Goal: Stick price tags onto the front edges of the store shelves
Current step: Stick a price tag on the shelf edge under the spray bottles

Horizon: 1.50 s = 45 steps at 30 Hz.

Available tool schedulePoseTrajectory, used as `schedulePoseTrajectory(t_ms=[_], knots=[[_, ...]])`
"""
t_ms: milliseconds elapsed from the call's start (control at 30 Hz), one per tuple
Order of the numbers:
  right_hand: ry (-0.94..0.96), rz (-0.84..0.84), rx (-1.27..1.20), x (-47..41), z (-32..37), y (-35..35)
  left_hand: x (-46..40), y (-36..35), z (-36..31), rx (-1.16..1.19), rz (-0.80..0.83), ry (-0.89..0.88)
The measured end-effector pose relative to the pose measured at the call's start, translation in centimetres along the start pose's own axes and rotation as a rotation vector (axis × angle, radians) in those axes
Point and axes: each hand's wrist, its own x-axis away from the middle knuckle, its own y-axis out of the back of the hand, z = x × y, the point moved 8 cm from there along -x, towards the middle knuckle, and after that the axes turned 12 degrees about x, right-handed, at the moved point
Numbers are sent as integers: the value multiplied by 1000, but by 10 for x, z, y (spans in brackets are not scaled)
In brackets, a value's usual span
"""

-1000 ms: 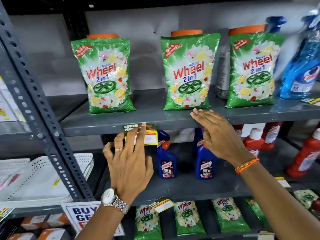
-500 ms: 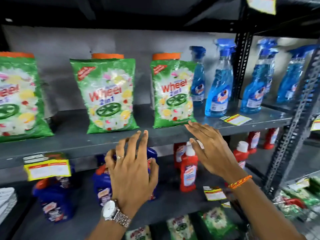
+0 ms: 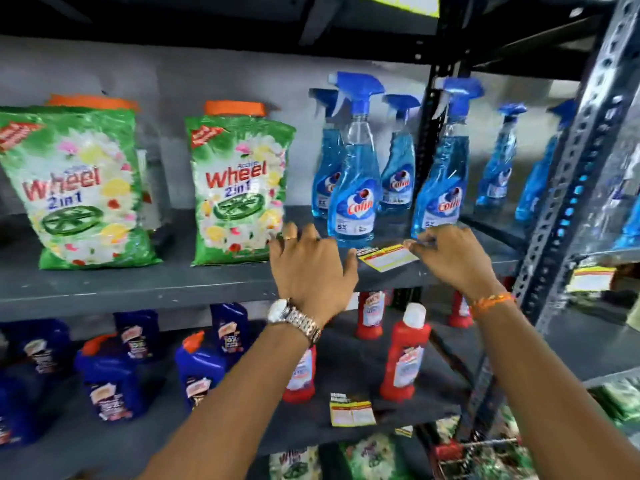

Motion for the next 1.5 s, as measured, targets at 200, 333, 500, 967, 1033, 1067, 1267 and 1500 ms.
schedulePoseTrajectory(t_ms=[200,333,500,967,1033,1067,1267,1500], knots=[[67,201,-10,-34,2,-24,-17,-28,-29,-88,115,69],[62,238,-16,-42,8,-31,-22,-34,-34,-79,134,104],[-10,225,-124,-53,6,-31,-36,-32,-33,13,169,199],[-163,293,-412,-62,7,-41,-51,-42,-10,48,234,297],[-168,336,-470,-63,6,-44,-51,-43,-8,94,242,282],[-167,351,-508,-63,6,-44,-51,-42,-8,130,236,266],[-131,328,-703,-45,6,-18,-52,-42,-7,503,258,216],[8,354,-757,-12,13,16,-52,-17,-7,959,208,235]])
